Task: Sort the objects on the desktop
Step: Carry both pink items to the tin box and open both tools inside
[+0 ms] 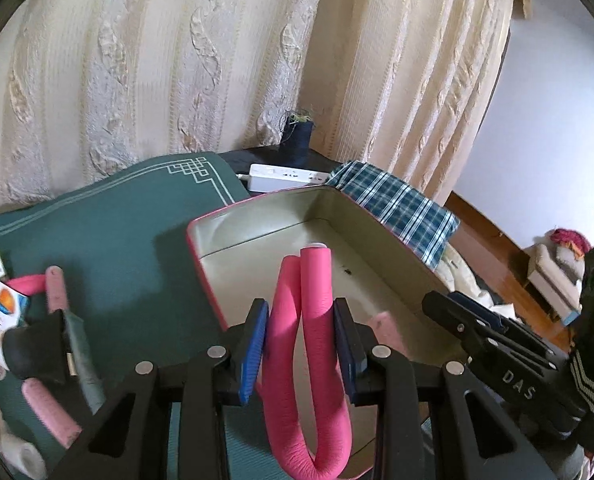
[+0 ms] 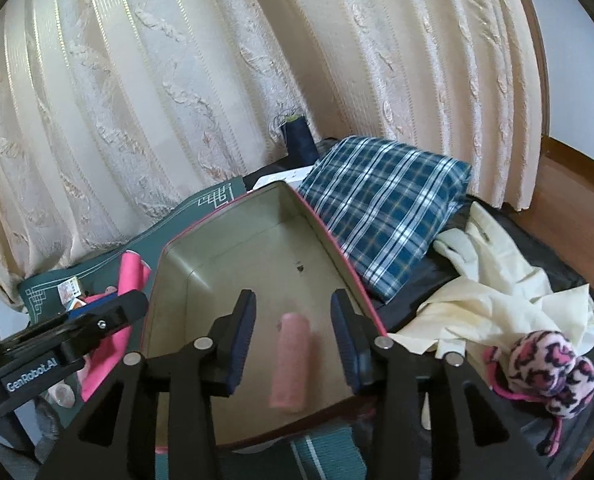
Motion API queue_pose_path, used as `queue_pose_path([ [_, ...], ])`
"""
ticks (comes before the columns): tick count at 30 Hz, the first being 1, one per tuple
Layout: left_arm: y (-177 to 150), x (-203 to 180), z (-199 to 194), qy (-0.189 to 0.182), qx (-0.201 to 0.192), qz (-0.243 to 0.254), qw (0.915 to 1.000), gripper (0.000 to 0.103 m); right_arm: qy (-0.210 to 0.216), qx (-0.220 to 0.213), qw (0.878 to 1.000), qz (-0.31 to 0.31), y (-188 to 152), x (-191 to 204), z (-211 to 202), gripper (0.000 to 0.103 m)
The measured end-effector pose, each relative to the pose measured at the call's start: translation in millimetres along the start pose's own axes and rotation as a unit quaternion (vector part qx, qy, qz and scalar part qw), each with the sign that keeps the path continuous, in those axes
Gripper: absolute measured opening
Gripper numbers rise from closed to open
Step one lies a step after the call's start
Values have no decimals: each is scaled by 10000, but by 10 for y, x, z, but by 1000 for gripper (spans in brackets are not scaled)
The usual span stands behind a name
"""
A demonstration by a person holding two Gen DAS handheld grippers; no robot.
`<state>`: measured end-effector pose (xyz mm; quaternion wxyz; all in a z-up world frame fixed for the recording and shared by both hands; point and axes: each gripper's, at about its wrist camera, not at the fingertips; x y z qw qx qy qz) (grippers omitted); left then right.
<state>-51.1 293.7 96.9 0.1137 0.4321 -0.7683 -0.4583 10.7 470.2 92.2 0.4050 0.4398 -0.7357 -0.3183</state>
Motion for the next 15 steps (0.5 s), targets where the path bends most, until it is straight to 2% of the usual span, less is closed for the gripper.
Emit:
queue_pose_path([
  [2,5,-9,32,-103,-3,-73,9999,34,-39,-64,10000,63,15,-9,-27,46],
  [3,6,-16,36,-121,-11,-79,9999,40,-56,-93,9999,112,20,-17,-39,46],
  [4,11,-24,39,-159,-35,-94,9998,52,-63,-111,9998,155,26,-20,-42,47],
  [6,17,-40,25,-242,-104,-123,9996,61,-77,-130,9996,219,28,-26,-44,47],
  [9,25,-62,-9,-345,-160,-97,9992,66,-113,-128,9995,251,12,-38,-57,47],
  [15,42,61,-106,-73,-302,-148,9994,67,-70,-146,9996,249,-3,13,-108,47],
])
Point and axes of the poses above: each gripper's, at about its wrist camera, not at the fingertips, and z roughly the way its jaws point, x to its left, y to its top, and after that the axes turned 8 degrees about -x, right-handed
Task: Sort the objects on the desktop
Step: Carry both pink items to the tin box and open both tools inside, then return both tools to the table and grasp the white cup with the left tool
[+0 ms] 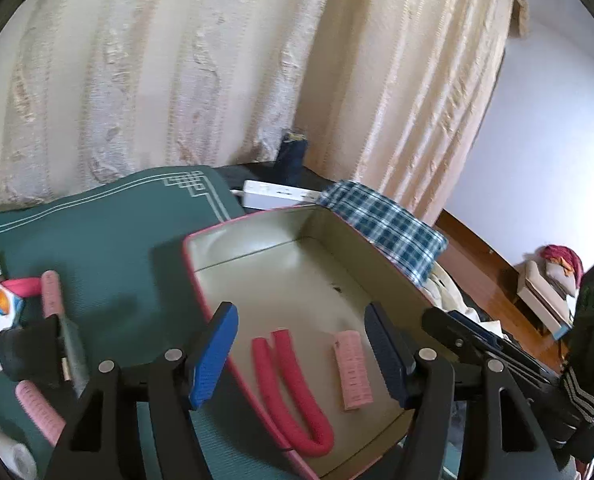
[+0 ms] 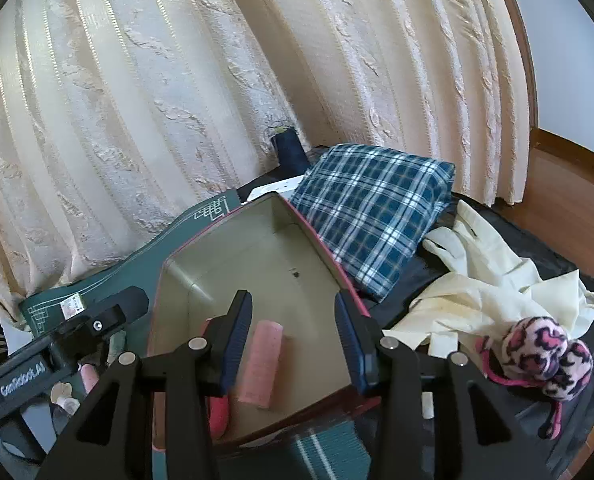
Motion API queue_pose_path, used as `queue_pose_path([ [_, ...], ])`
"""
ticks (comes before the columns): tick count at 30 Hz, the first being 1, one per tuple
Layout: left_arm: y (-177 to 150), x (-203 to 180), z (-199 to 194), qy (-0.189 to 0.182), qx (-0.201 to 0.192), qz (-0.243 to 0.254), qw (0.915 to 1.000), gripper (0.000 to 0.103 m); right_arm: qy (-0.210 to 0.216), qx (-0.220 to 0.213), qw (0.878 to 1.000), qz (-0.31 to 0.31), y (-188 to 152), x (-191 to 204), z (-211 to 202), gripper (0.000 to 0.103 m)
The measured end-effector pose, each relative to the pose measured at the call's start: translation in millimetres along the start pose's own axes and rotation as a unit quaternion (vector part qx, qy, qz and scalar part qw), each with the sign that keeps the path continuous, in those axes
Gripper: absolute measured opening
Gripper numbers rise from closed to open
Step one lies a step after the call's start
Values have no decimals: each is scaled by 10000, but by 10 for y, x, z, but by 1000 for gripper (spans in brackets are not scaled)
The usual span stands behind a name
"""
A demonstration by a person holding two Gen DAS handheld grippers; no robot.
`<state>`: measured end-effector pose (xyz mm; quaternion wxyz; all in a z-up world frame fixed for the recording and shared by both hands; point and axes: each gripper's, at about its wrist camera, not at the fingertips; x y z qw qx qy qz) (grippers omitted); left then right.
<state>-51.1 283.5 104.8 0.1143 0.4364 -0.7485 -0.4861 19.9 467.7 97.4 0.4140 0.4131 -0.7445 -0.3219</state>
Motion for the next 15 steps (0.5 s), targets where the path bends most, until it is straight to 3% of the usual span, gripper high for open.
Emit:
queue_pose_path([
  [8,-149,245,-193,647,-23,90,9979,68,376,102,9990,-236,-111,306,-39,47],
  [11,-209,406,-284,963,-2,54,9953,78,537,149,9979,-333,-162,454,-37,47],
  [15,-280,602,-452,1382,-80,54,9904,79,734,217,9959,-488,-239,668,-48,47],
])
Point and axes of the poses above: each gripper's, at about its wrist camera, not at the fingertips, and z roughly the way its jaws point, x to its left, y to its top, and after that the axes turned 8 degrees about -x, right-handed
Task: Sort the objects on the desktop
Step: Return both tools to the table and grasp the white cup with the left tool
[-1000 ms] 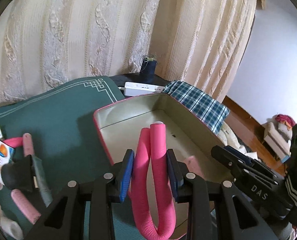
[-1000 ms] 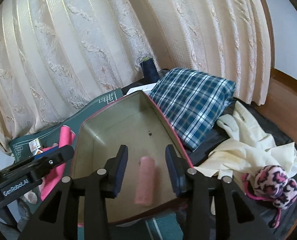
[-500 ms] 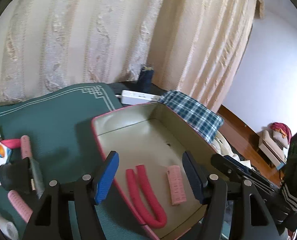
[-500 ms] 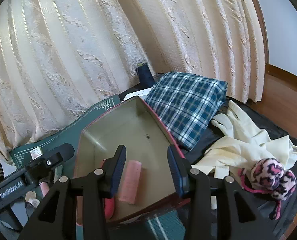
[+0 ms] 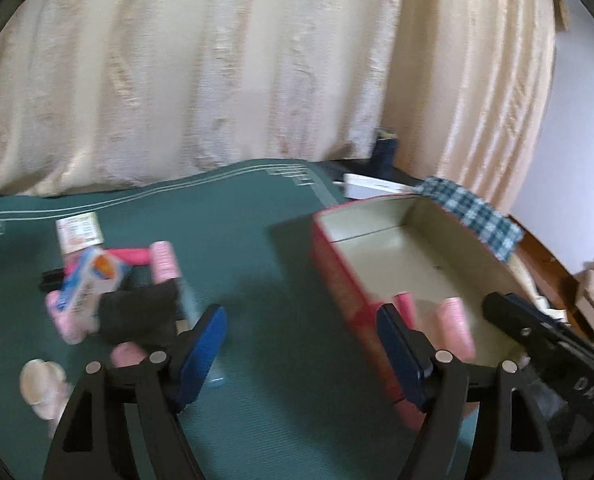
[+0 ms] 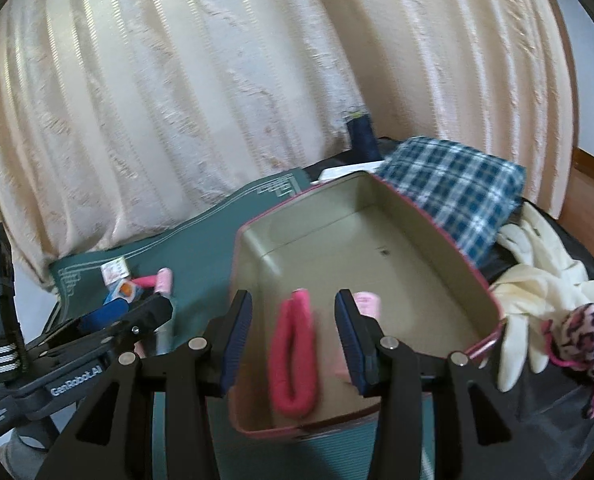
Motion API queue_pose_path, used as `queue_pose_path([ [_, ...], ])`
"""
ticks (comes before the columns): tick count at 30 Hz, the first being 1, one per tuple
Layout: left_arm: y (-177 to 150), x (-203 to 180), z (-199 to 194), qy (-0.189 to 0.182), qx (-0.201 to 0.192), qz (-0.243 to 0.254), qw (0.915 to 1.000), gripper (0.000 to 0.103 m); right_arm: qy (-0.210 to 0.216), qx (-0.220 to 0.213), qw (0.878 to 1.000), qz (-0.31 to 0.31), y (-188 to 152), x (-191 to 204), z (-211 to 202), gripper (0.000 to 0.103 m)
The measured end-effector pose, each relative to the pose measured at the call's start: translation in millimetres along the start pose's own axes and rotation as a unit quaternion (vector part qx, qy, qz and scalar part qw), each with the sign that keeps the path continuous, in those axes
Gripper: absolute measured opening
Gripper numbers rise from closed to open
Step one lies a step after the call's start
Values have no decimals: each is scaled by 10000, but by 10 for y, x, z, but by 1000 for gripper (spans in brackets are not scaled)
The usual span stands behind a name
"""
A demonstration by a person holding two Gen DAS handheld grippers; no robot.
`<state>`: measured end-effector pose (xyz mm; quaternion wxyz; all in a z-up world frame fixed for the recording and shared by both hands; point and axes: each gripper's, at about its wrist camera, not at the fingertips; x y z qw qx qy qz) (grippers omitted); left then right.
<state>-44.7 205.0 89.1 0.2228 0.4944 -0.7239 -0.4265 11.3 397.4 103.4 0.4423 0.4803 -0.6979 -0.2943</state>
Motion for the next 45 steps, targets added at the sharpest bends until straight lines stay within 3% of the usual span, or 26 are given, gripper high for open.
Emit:
queue_pose_path([
  [15,-265,930,-365,746,-7,-454,9962,79,496,264,9973,-467,-227,749,85,47],
  [22,-461,1675,-584,1525,11,-844,9847,79,754,492,9933,-726,-392,1140,211,47],
  [28,-615,2223,-646,1934,158,-1229,9733,79,864,675,9910,-772,-513,1329,343,47],
  [45,-735,2391,-143,1741,830,-1173,9742,79,920,1118,9863,-795,-744,1436,660,47],
])
Point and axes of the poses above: each gripper's, at about its wrist camera, not at the fingertips, and z roughly the way its jaws point, x to its left, y to its top, and after that the axes turned 8 degrees about -x, right-handed
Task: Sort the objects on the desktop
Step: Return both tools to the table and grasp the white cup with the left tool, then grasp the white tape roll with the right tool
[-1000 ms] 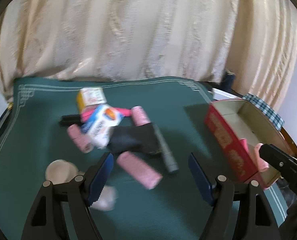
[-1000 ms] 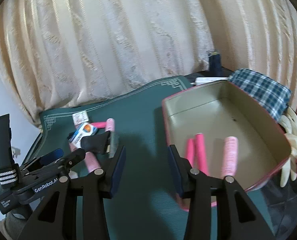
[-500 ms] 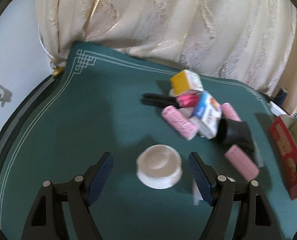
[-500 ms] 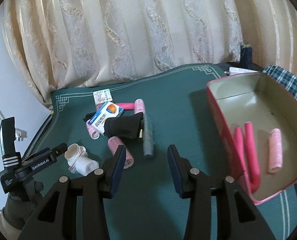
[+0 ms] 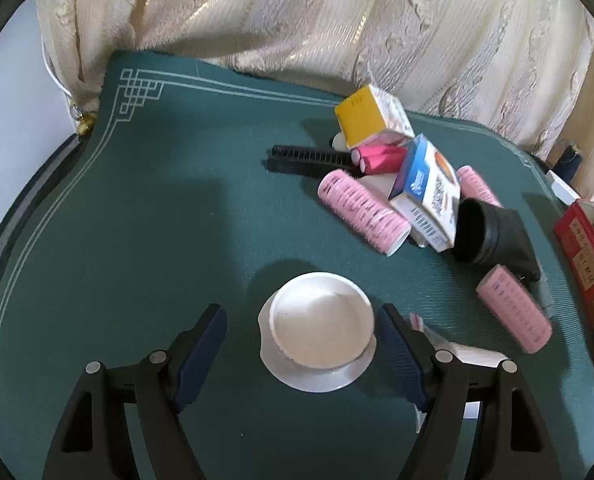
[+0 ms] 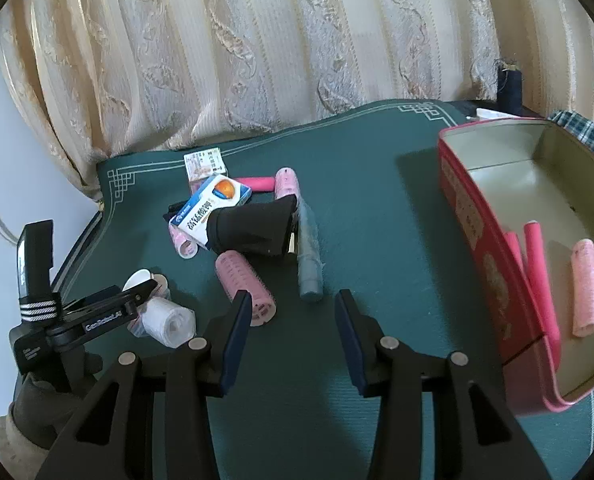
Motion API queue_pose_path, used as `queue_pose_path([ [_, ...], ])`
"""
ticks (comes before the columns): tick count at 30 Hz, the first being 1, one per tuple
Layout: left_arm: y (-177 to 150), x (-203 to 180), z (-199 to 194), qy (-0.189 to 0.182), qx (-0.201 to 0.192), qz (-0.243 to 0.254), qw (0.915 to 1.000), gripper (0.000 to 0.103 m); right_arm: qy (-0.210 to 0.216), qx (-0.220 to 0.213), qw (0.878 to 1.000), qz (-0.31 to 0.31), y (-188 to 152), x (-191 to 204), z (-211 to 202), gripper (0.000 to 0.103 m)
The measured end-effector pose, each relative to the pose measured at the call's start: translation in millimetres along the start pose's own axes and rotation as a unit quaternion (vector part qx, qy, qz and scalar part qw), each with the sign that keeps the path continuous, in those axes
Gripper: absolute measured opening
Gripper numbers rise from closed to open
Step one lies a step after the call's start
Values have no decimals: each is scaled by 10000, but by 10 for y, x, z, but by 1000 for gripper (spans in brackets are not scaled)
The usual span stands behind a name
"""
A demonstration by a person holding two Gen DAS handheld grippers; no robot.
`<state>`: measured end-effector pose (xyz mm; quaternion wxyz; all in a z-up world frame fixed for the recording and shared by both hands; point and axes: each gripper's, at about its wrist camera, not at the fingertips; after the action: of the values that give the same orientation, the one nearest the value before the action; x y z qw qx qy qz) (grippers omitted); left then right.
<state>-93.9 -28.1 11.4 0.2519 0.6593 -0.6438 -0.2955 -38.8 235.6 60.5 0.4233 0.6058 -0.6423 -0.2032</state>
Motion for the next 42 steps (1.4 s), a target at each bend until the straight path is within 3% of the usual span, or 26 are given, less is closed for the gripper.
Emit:
queue_pose_path([
  [6,-1,57,28,-146,78,-135,9998,78,25,92,9999,-41,-30,24,49,47],
  [7,-4,40,14,-210,52,-104,9997,65,32,102,9999,-52,-36,32,49,47],
  [10,-22,-23,-36,-206,-65,68,9997,54,50,114,9999,-81,-41,58,43,47],
  [22,-5,266,-324,-119,-543,-285,9980,54,544,529,9968,-245,-116,421,210,48],
  [24,0,305,-345,-128,-575,-316,9978,54,700,638,9950,-303,-131,549,265,60],
  [27,-3,354,-391,-144,-629,-368,9972,54,845,680,9929,-484,-145,730,328,71],
  [33,2,429,-440,-98,-698,-491,9963,54,918,899,9888,-762,-180,989,582,71],
  [40,2,463,-460,-39,-740,-526,9959,54,712,1016,9885,-870,-202,1080,818,71],
  [41,0,458,-457,-36,-738,-521,9959,54,661,1028,9882,-929,-212,1094,841,71],
  [42,-1,456,-456,-33,-737,-515,9959,54,619,1021,9881,-969,-221,1088,847,63],
])
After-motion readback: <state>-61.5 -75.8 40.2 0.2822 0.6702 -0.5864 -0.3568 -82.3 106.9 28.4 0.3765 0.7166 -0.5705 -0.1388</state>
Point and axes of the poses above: each gripper's, at about its wrist camera, not at the fingertips, and z roughly the way its jaws point, x to its left, y to its top, and after that the axes turned 8 degrees about -x, right-handed
